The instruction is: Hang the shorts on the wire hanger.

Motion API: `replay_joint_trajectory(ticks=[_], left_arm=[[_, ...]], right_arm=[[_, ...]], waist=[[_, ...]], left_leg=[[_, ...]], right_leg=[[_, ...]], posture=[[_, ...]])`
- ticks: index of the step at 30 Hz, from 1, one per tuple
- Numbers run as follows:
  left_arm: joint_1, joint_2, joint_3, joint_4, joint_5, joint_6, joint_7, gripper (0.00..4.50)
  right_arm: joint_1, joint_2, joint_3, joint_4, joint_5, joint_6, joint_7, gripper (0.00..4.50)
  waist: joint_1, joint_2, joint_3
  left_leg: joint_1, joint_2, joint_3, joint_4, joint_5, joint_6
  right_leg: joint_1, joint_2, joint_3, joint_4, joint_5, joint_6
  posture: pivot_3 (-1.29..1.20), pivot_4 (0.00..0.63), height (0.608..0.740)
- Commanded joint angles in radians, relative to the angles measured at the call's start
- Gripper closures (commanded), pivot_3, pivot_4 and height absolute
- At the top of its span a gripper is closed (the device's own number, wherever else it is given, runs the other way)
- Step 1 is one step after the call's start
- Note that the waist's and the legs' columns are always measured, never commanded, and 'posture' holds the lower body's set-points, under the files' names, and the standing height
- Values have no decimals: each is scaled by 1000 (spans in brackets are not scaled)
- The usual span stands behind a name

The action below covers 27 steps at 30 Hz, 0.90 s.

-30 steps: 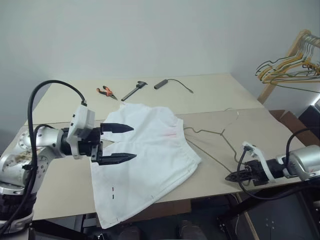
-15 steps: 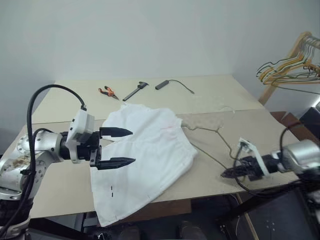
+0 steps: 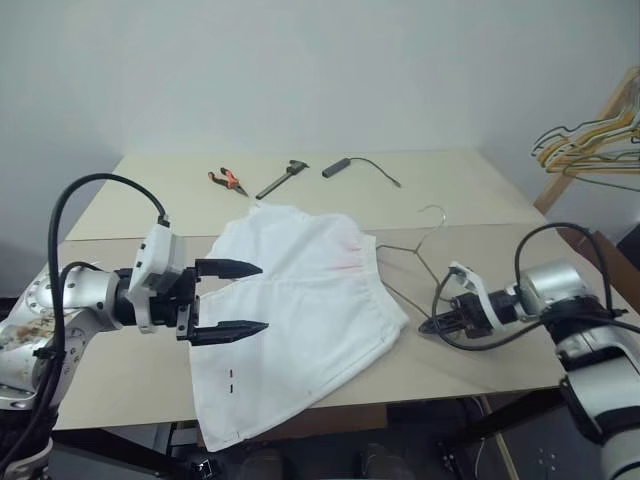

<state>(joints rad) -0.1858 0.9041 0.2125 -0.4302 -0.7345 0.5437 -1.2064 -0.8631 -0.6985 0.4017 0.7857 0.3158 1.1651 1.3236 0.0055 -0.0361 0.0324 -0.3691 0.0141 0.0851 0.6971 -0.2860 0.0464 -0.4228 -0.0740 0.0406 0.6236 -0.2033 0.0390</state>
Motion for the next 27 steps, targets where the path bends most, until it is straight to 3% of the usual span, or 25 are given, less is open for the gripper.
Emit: replay_joint_trajectory(ticks=[1,9,18,23,27], left_arm=[[-14,9,11,-28,-13,-6,7,40],[38,13,42,-63,-25,-4,20,40],[57,18,57,-76,-34,-2,35,40],[38,21,50,-59,-30,-2,34,40],[16,17,33,-38,-17,-10,34,40]], right_arm=[[-72,31,-16,83,-34,-59,27,4500],[-128,117,-12,251,-115,-131,97,4500],[-203,182,-115,392,-182,-245,-45,4500],[-181,171,-161,279,-223,-404,-166,4500],[-70,128,-209,-35,-238,-567,-261,4500]], waist=[[1,0,0],[7,0,0],[7,1,0],[6,2,1],[8,3,2]], left_leg=[[0,0,0,0,0,0],[-1,0,0,-1,0,-1],[0,0,-1,-1,1,-2],[0,0,-1,-2,1,-2],[-1,0,-1,-3,1,-2]], right_leg=[[0,0,0,1,0,0],[-1,0,0,1,0,0],[-1,1,-1,2,0,-1],[-2,0,0,2,0,-1],[-2,0,-1,2,0,-1]], posture=[[109,0,740],[141,0,740],[139,0,740],[120,0,740],[90,0,740]])
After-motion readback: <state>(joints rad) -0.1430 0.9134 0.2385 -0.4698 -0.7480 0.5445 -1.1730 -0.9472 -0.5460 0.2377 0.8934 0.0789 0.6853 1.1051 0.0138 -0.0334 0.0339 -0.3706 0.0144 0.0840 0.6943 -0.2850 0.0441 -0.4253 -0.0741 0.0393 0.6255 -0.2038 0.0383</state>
